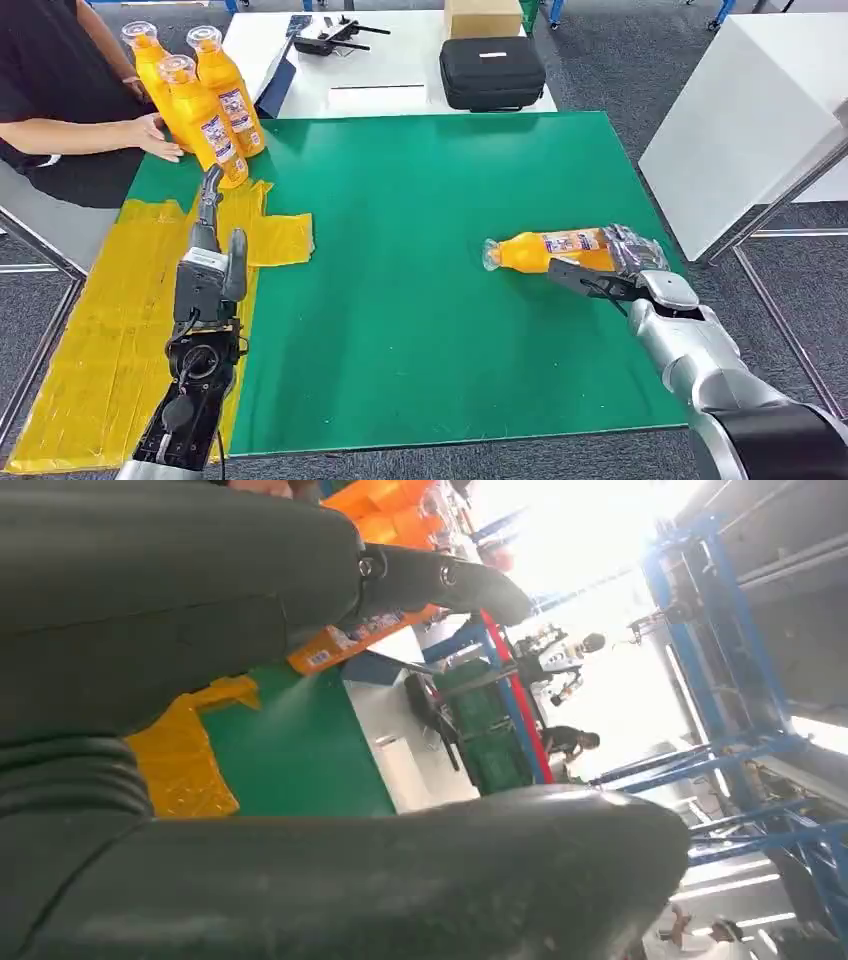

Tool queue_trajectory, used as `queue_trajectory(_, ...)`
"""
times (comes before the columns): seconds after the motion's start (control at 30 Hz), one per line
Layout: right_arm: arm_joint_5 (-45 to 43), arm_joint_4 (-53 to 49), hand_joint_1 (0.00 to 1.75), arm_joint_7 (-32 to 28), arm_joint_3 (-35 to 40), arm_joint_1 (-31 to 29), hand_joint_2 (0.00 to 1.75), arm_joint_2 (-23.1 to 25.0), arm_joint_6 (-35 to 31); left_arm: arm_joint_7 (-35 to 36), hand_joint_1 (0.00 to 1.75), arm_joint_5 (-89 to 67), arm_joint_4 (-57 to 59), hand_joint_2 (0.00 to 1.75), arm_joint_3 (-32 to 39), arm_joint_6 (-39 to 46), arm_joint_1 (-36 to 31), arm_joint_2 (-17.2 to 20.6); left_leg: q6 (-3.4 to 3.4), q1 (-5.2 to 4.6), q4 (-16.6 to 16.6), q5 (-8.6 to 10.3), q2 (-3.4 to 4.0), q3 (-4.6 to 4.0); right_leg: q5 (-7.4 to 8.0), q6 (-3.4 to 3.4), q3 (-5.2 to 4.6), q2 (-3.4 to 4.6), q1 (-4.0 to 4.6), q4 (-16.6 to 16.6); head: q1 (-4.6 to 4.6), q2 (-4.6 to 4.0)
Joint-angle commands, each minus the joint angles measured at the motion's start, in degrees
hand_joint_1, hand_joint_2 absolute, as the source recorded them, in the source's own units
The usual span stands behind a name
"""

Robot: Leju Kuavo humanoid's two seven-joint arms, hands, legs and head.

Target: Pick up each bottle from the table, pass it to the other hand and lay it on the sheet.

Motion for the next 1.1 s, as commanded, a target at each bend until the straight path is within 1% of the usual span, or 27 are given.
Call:
queue_trajectory(0.03,-0.11,4.50,1.75,-2.73,1.33,3.96,1.75,3.26,0.72,0.57,0.00,0.85,2.56,0.00,-2.71,-0.15,-2.95,0.68,-0.06,0.09,-0.10,-0.05,-0.05,0.40,-0.05,-0.19,0.43,-0.21,0.15,-0.13,0.00,0.00)
queue_trajectory(0.13,0.36,4.22,1.75,-3.80,1.81,4.63,1.75,4.24,0.10,0.59,0.00,1.05,2.89,0.00,-2.99,-0.07,-3.20,0.67,-0.14,0.14,-0.10,-0.10,0.09,0.55,-0.02,-0.17,0.51,-0.02,0.19,-0.17,-0.02,0.00)
queue_trajectory(0.17,0.56,3.99,1.75,-4.81,2.10,4.85,1.75,4.98,-0.16,0.60,0.00,1.11,3.18,0.00,-3.25,-0.13,-3.33,0.58,-0.15,0.13,-0.15,-0.08,0.04,0.63,-0.03,-0.22,0.61,-0.13,0.20,-0.19,0.02,0.00)
queue_trajectory(0.27,0.61,3.94,1.75,-4.58,2.13,4.94,1.75,5.32,-0.23,0.61,0.00,1.13,3.30,0.00,-3.34,-0.13,-3.37,0.49,-0.21,0.19,-0.15,-0.13,0.14,0.86,-0.03,-0.20,0.77,0.04,0.26,-0.18,0.00,0.00)
queue_trajectory(0.33,0.73,3.76,1.75,-5.63,2.32,5.03,1.75,5.57,-0.25,0.61,0.00,1.15,3.55,0.00,-3.56,-0.19,-3.49,0.48,-0.22,0.25,-0.09,-0.16,0.14,0.89,-0.03,-0.19,0.80,0.08,0.30,-0.16,0.00,0.00)
queue_trajectory(0.37,1.10,3.56,1.75,-6.29,2.78,5.44,1.75,6.26,-0.61,0.61,0.00,1.15,3.75,0.00,-3.72,-0.25,-3.59,0.30,-0.22,0.22,-0.14,-0.12,0.01,0.91,-0.06,-0.22,0.82,-0.10,0.28,-0.16,0.00,0.00)
queue_trajectory(0.4,1.56,3.57,1.75,-6.53,3.29,5.70,1.75,6.82,-0.57,0.62,0.00,1.16,4.09,0.00,-3.87,-0.27,-3.80,0.16,-0.21,0.22,-0.09,-0.13,0.07,0.89,-0.06,-0.18,0.80,0.02,0.28,-0.13,0.00,0.00)
queue_trajectory(0.43,1.74,3.57,1.75,-6.54,3.52,5.86,1.75,7.12,-0.53,0.62,0.00,1.17,4.27,0.00,-3.96,-0.28,-3.94,0.09,-0.22,0.23,-0.16,-0.13,0.04,0.94,-0.07,-0.24,0.86,-0.08,0.30,-0.18,-0.02,0.00)
queue_trajectory(0.47,2.38,3.57,0.40,-6.20,4.22,6.10,1.75,7.49,-0.45,0.59,0.00,1.18,4.60,0.00,-4.14,-0.25,-4.27,-0.02,-0.20,0.26,-0.09,-0.15,0.12,0.92,-0.06,-0.17,0.85,0.08,0.32,-0.16,0.00,0.00)
queue_trajectory(0.5,2.39,3.75,0.00,-5.67,4.24,6.27,1.75,7.80,-0.25,0.57,0.00,1.19,4.81,0.00,-4.28,-0.25,-4.49,-0.07,-0.19,0.26,-0.09,-0.15,0.13,0.92,-0.06,-0.17,0.87,0.07,0.32,-0.16,0.04,0.00)
queue_trajectory(0.57,2.39,3.82,0.00,-5.18,4.23,6.65,1.75,7.92,-0.23,0.48,0.00,1.26,4.98,0.00,-4.35,-0.19,-4.60,-0.07,-0.21,0.25,-0.17,-0.15,0.19,1.01,-0.05,-0.24,0.93,0.06,0.32,-0.22,0.02,0.00)
queue_trajectory(0.6,2.33,3.96,0.00,-4.75,4.14,6.70,1.75,7.85,0.21,0.40,0.00,1.39,5.32,0.00,-4.46,-0.14,-4.79,0.01,-0.22,0.27,-0.11,-0.18,0.30,1.01,0.00,-0.20,0.89,0.23,0.33,-0.18,0.00,0.00)
queue_trajectory(0.63,2.28,4.00,0.00,-4.60,4.08,6.73,1.75,7.78,0.40,0.32,0.00,1.51,5.47,0.00,-4.47,-0.09,-4.85,0.01,-0.25,0.24,-0.17,-0.16,0.28,1.08,0.01,-0.26,0.95,0.14,0.32,-0.21,0.00,0.00)
queue_trajectory(0.67,2.12,4.11,0.00,-4.44,3.92,6.83,1.75,7.71,0.76,0.18,0.00,1.74,5.70,0.00,-4.53,0.00,-4.94,0.06,-0.29,0.25,-0.12,-0.27,0.49,1.24,0.01,-0.23,1.02,0.45,0.30,-0.17,0.02,0.00)
queue_trajectory(0.7,2.08,4.07,0.00,-4.46,3.88,6.96,1.75,7.64,0.67,0.15,0.00,1.79,5.75,0.00,-4.52,0.03,-4.93,0.09,-0.31,0.25,-0.12,-0.25,0.40,1.27,-0.01,-0.31,1.05,0.31,0.32,-0.18,0.00,0.00)
queue_trajectory(0.73,2.07,4.06,0.00,-4.50,3.87,7.03,1.75,7.57,0.61,0.11,0.00,1.84,5.80,0.00,-4.51,0.05,-4.92,0.11,-0.35,0.23,-0.07,-0.49,0.49,1.42,-0.22,-0.26,1.12,0.44,0.30,-0.12,0.00,0.00)
queue_trajectory(0.77,2.07,4.06,0.00,-4.50,3.87,7.03,1.75,7.57,0.61,0.11,0.00,1.84,5.80,0.00,-4.51,0.05,-4.92,0.11,-0.35,0.23,-0.09,-0.46,0.42,1.43,-0.20,-0.30,1.06,0.33,0.30,-0.14,0.00,0.00)
queue_trajectory(0.8,2.07,4.06,0.00,-4.50,3.87,7.03,1.75,7.57,0.61,0.11,0.00,1.84,5.80,0.00,-4.51,0.05,-4.92,0.11,-0.17,0.24,-0.02,-0.67,0.50,1.59,-0.28,-0.27,0.87,0.47,0.31,-0.09,0.02,0.00)
queue_trajectory(0.87,2.16,4.05,0.00,-4.56,3.99,7.09,1.75,7.46,1.38,-0.06,0.00,2.15,5.92,0.00,-4.70,0.09,-5.01,0.21,-0.16,0.23,-0.18,-0.50,0.41,1.46,-0.17,-0.31,0.66,0.30,0.31,-0.25,0.00,0.00)
queue_trajectory(0.9,2.03,4.00,0.00,-4.60,3.85,7.34,1.75,7.43,1.30,-0.12,0.00,2.30,6.06,0.00,-4.79,0.15,-5.12,0.23,-0.11,0.23,-0.09,-0.67,0.51,1.64,-0.29,-0.22,0.82,0.49,0.31,-0.18,0.00,0.00)
queue_trajectory(0.93,1.97,4.01,0.00,-4.66,3.79,7.42,1.75,7.41,1.29,-0.14,0.00,2.35,6.11,0.00,-4.81,0.18,-5.14,0.24,-0.12,0.24,-0.20,-0.52,0.41,1.49,-0.18,-0.28,0.69,0.30,0.33,-0.28,0.00,0.00)
queue_trajectory(0.97,2.16,3.70,0.00,-4.63,3.89,7.60,1.75,7.29,0.20,-0.20,0.00,2.62,6.31,0.00,-4.84,0.34,-5.19,0.27,-0.11,0.23,-0.14,-0.59,0.43,1.62,-0.25,-0.24,0.80,0.38,0.32,-0.22,0.02,0.00)
queue_trajectory(1.0,2.16,3.70,0.00,-4.63,3.89,7.60,1.75,7.29,0.20,-0.20,0.00,2.62,6.31,0.00,-4.84,0.34,-5.19,0.27,-0.11,0.23,-0.20,-0.49,0.33,1.47,-0.18,-0.28,0.69,0.23,0.32,-0.28,0.02,0.00)
queue_trajectory(1.03,2.16,3.75,0.00,-4.66,3.89,7.46,1.75,7.23,0.28,-0.24,0.00,2.66,6.35,0.00,-4.82,0.37,-5.15,0.33,-0.10,0.23,-0.10,-0.62,0.46,1.69,-0.27,-0.23,0.86,0.43,0.32,-0.18,0.00,0.00)
queue_trajectory(1.07,2.16,3.75,0.00,-4.66,3.89,7.46,1.75,7.23,0.28,-0.24,0.00,2.66,6.35,0.00,-4.82,0.37,-5.15,0.33,-0.12,0.22,-0.17,-0.57,0.43,1.66,-0.24,-0.26,0.83,0.35,0.31,-0.24,0.00,0.00)
queue_trajectory(1.1,2.16,3.75,0.00,-4.66,3.89,7.46,1.75,7.23,0.28,-0.24,0.00,2.66,6.35,0.00,-4.82,0.37,-5.15,0.33,-0.11,0.22,-0.09,-0.67,0.53,1.84,-0.31,-0.21,0.99,0.52,0.30,-0.16,0.00,0.00)
